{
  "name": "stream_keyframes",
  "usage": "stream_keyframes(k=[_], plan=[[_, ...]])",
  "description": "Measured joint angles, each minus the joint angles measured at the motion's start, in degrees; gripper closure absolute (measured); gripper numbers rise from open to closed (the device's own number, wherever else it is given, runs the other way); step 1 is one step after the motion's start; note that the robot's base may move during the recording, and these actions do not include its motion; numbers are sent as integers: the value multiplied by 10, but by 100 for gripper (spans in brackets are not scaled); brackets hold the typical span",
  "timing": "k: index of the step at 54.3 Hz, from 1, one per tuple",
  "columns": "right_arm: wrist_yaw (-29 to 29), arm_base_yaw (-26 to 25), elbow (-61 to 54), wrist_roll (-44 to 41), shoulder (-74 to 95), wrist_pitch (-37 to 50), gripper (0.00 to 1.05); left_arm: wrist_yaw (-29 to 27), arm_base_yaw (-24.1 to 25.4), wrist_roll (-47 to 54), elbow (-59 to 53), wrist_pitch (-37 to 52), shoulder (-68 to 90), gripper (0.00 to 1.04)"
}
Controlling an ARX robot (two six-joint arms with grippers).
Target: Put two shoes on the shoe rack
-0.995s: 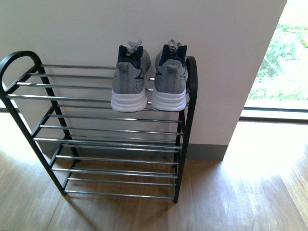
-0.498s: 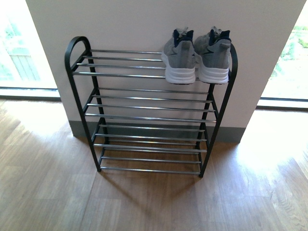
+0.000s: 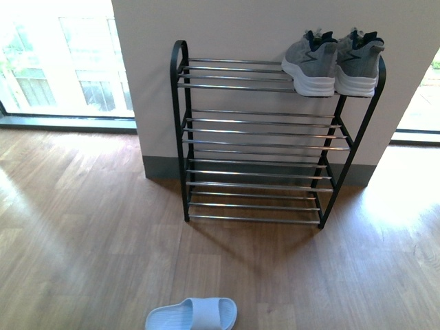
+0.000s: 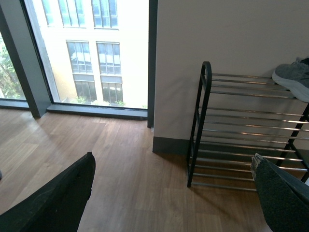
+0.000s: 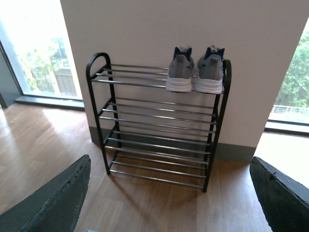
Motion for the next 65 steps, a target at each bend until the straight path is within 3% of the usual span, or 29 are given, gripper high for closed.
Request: stream_keyframes(k=[65], plan=[[-2,0,0,0,-1,0,9,-2,0,0,0,0,0,9]])
